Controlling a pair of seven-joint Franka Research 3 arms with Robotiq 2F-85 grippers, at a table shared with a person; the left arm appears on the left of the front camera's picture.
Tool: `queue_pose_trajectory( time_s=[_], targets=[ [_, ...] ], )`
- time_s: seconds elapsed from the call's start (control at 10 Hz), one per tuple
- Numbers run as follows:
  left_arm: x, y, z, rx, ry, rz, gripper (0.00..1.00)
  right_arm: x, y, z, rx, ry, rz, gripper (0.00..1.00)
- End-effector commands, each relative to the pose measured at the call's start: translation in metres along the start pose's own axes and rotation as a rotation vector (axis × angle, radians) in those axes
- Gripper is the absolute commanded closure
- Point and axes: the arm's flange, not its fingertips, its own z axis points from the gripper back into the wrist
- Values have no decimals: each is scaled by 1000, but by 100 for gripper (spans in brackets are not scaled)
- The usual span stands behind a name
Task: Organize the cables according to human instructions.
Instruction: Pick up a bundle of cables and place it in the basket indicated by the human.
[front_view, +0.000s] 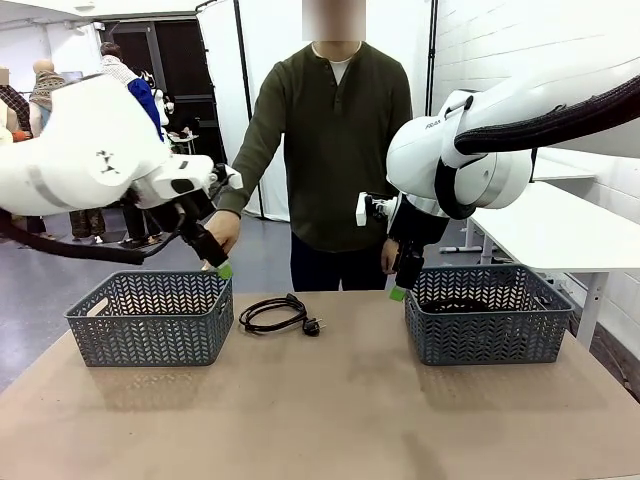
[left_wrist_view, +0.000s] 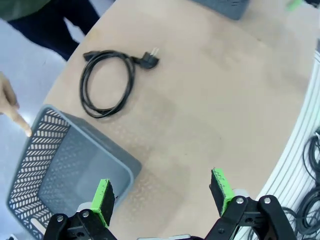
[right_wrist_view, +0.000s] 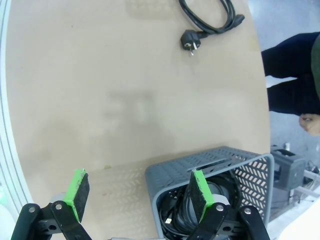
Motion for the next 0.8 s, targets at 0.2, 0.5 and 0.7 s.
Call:
queue_pose_trajectory(
  time_s=[0.2,0.5,0.7],
  targets=[
    [37,12,-22,59,61,80,0,0,0,0,-7,7,-5,0],
    [29,10,-23,48,38,64,0,0,0,0,-7,7,-5,0],
    [29,10,-23,48,38,64,0,0,0,0,-7,7,-5,0]
  ],
)
